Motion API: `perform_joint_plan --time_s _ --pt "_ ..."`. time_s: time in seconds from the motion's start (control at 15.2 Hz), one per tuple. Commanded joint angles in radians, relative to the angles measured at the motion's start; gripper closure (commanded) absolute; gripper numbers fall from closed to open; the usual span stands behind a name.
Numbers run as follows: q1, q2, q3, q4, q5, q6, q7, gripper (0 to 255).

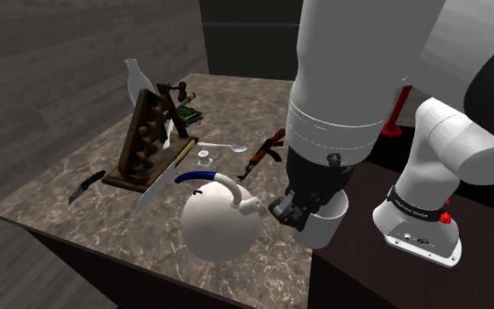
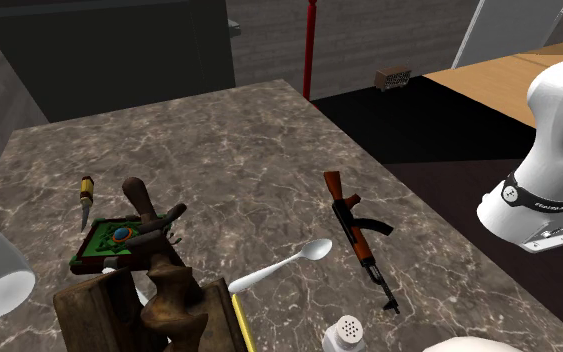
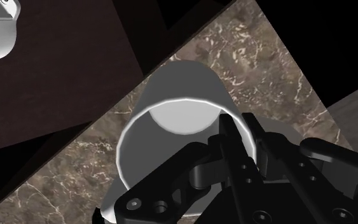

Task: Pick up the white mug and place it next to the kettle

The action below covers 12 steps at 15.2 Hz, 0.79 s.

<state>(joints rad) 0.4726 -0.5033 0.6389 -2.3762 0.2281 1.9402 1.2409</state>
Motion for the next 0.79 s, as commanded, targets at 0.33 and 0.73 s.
perform_joint_plan --time_s 0.33,0.73 --pt "-0.004 0.036 0.032 -0.069 0.003 0.105 0.012 255" --pt "-0.012 0.077 0.063 -0.121 0.0 0.195 0.026 255"
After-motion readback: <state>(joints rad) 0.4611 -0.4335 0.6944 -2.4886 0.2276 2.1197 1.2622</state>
